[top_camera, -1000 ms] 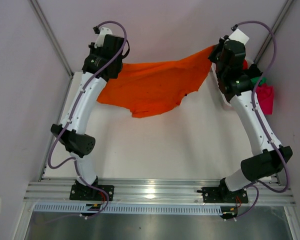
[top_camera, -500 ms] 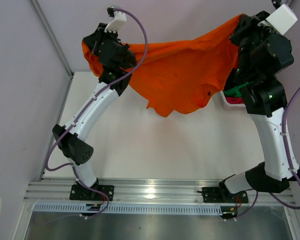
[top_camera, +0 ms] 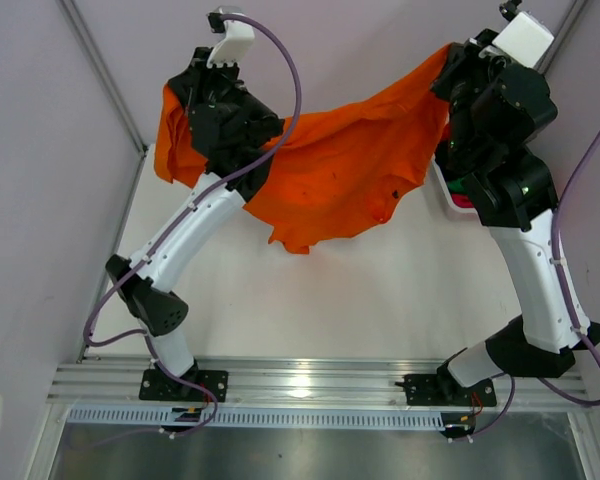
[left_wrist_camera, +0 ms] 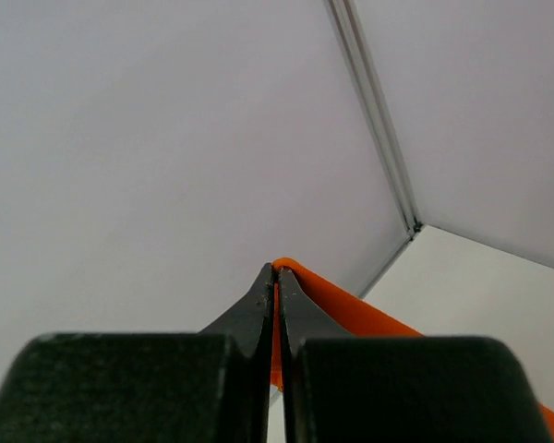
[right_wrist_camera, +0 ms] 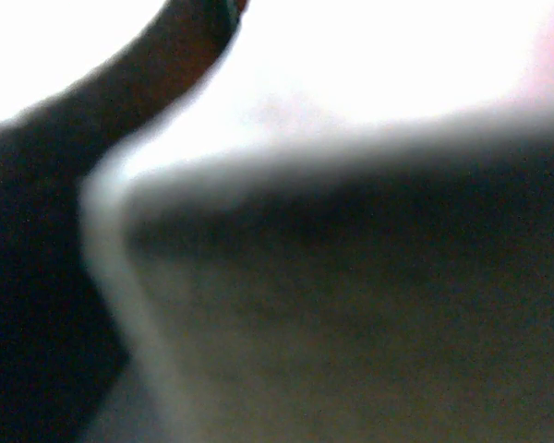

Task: Fold and stack the t-shirts
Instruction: Move the tshirt to the center of the board

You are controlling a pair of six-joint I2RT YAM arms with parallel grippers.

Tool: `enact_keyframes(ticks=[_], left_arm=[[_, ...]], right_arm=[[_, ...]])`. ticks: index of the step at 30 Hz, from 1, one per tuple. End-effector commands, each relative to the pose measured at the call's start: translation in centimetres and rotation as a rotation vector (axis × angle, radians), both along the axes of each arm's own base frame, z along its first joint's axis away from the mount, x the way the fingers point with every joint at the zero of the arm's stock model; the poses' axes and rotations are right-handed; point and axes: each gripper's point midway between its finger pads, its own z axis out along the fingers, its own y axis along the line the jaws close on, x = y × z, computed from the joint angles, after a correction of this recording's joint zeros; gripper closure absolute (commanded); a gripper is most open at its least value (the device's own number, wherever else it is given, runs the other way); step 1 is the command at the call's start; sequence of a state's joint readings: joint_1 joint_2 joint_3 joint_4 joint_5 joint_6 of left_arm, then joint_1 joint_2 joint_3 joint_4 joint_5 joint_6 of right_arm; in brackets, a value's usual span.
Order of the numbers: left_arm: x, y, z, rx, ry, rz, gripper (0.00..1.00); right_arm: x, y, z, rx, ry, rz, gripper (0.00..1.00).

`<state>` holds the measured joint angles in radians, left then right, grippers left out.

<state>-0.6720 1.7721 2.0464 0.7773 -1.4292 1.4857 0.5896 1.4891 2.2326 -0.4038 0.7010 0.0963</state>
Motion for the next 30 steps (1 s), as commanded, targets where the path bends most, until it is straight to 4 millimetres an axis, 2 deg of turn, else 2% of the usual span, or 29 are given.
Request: enact_keyframes(ticks=[1, 4, 7, 8, 9, 11, 12, 13, 14, 15, 16, 17, 18, 21, 22, 23, 25, 26, 27, 29, 30], left_arm=[[-2.9, 0.8, 2.7, -0.073, -0.084, -0.037, 0.99], [-1.3, -0.7, 1.4, -0.052, -0.059, -0.043, 0.99], [1.1, -2.4, -0.7, -0.011, -0.021, -0.042, 0.99], [1.8, -2.7, -1.6, -0.003, -0.011, -0.034, 0.99], [3.5, -3.1, -3.3, 0.024, 0.026, -0.014, 0.99], [5.0, -3.1, -5.6, 0.039, 0.067, 0.023, 0.99], [6.6, -2.8, -7.6, 0.041, 0.082, 0.060, 0.99], [7.3, -2.5, -8.7, 0.042, 0.096, 0.082, 0.99], [7.9, -1.5, -10.0, 0.036, 0.113, 0.126, 0.99], [9.2, -1.6, -12.2, 0.058, 0.157, 0.148, 0.99], [9.7, -1.3, -13.5, 0.062, 0.190, 0.171, 0.99], [10.2, -0.6, -14.6, 0.065, 0.210, 0.199, 0.99], [11.2, -0.6, -16.8, 0.059, 0.217, 0.215, 0.99], [12.2, 0.1, -19.6, 0.089, 0.270, 0.249, 0.99], [12.8, 0.0, -21.3, 0.100, 0.289, 0.255, 0.99], [13.2, 0.3, -21.7, 0.099, 0.290, 0.266, 0.99], [13.8, 0.7, -22.4, 0.096, 0.290, 0.277, 0.99], [13.9, 1.2, -22.0, 0.082, 0.271, 0.286, 0.99], [14.0, 1.6, -21.8, 0.072, 0.261, 0.293, 0.99], [14.0, 2.6, -20.9, 0.039, 0.214, 0.310, 0.99], [13.9, 3.0, -20.6, 0.027, 0.196, 0.315, 0.99]], right_arm=[[-1.8, -1.5, 2.1, 0.050, -0.042, -0.039, 1.00], [-1.3, -1.9, 1.7, 0.042, -0.026, -0.089, 1.00], [0.7, -1.4, 0.5, -0.015, 0.011, -0.143, 1.00], [2.1, -0.8, -0.5, -0.033, 0.031, -0.153, 1.00], [2.9, -0.7, -0.9, -0.039, 0.036, -0.160, 1.00], [5.0, -0.7, -2.2, -0.051, 0.059, -0.160, 1.00], [6.8, -0.4, -3.9, -0.059, 0.099, -0.152, 1.00], [8.4, -0.9, -4.7, -0.024, 0.106, -0.129, 1.00], [10.4, -0.5, -7.1, -0.035, 0.154, -0.119, 1.00], [11.5, -0.5, -8.2, -0.033, 0.169, -0.115, 1.00], [12.7, -0.6, -9.4, -0.043, 0.188, -0.111, 1.00], [14.6, -0.1, -11.7, -0.062, 0.214, -0.105, 1.00], [15.6, 0.5, -12.8, -0.074, 0.222, -0.082, 1.00], [18.5, 2.1, -16.3, -0.096, 0.240, -0.026, 1.00], [19.1, 2.5, -17.2, -0.102, 0.245, -0.014, 1.00], [19.7, 2.8, -17.5, -0.101, 0.229, -0.009, 1.00], [21.3, 3.8, -20.0, -0.124, 0.262, 0.015, 1.00], [21.7, 4.2, -20.3, -0.128, 0.248, 0.027, 1.00], [22.2, 4.7, -21.6, -0.137, 0.260, 0.052, 1.00], [23.0, 5.7, -21.9, -0.135, 0.215, 0.086, 1.00], [23.3, 6.1, -23.1, -0.140, 0.222, 0.108, 1.00]])
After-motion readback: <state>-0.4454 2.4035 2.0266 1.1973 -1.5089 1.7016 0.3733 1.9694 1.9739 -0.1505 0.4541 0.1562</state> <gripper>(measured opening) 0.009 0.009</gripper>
